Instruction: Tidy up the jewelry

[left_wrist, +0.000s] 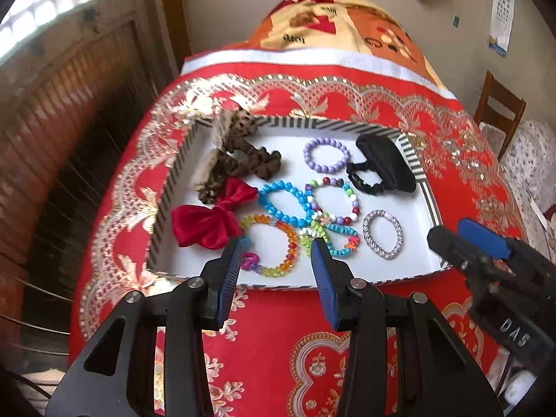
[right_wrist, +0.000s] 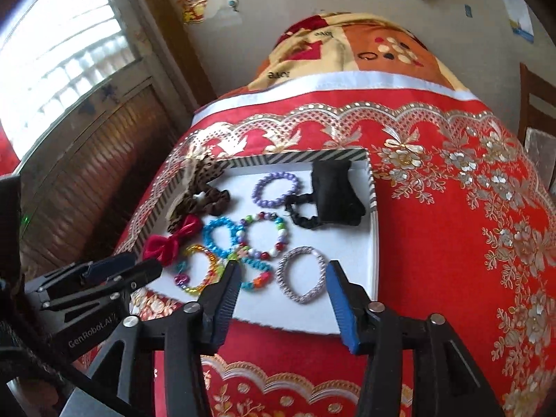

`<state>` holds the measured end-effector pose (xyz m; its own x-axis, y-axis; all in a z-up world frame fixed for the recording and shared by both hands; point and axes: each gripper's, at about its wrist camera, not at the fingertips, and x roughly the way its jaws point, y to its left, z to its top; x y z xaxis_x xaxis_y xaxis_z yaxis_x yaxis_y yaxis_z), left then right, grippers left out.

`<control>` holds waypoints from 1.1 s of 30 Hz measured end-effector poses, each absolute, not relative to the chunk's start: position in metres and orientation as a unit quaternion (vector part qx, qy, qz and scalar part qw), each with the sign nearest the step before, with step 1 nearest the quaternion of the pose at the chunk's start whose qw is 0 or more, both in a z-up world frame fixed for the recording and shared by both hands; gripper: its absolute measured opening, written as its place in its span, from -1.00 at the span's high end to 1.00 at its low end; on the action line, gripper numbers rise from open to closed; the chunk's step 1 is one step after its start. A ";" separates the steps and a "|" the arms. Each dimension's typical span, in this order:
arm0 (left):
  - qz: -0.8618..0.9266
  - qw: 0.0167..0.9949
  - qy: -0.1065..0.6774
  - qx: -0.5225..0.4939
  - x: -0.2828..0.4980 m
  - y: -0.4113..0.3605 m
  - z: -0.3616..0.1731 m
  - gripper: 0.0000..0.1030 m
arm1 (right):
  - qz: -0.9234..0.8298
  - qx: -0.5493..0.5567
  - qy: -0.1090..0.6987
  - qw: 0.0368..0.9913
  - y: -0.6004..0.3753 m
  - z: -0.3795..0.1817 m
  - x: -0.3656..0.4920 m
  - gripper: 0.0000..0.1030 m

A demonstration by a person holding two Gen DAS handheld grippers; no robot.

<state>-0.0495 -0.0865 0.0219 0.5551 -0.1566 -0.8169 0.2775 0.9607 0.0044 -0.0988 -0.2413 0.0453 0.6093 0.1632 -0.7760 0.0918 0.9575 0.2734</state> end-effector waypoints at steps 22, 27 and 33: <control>-0.090 0.897 0.426 0.072 -0.087 -0.072 0.044 0.22 | 0.012 0.100 0.417 0.903 -0.220 0.076 -0.132 -0.07; -0.089 0.898 0.424 0.069 -0.087 -0.070 0.047 0.21 | 0.006 0.096 0.412 0.906 -0.221 0.079 -0.135 -0.07; -0.093 0.898 0.424 0.069 -0.087 -0.073 0.048 0.21 | 0.004 0.097 0.410 0.907 -0.222 0.080 -0.137 -0.15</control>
<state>-0.0872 -0.0731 0.0478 0.6235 -0.1079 -0.7743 0.2255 0.9731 0.0460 -0.1372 -0.2220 0.0800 0.6633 0.0875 -0.7433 0.0716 0.9812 0.1794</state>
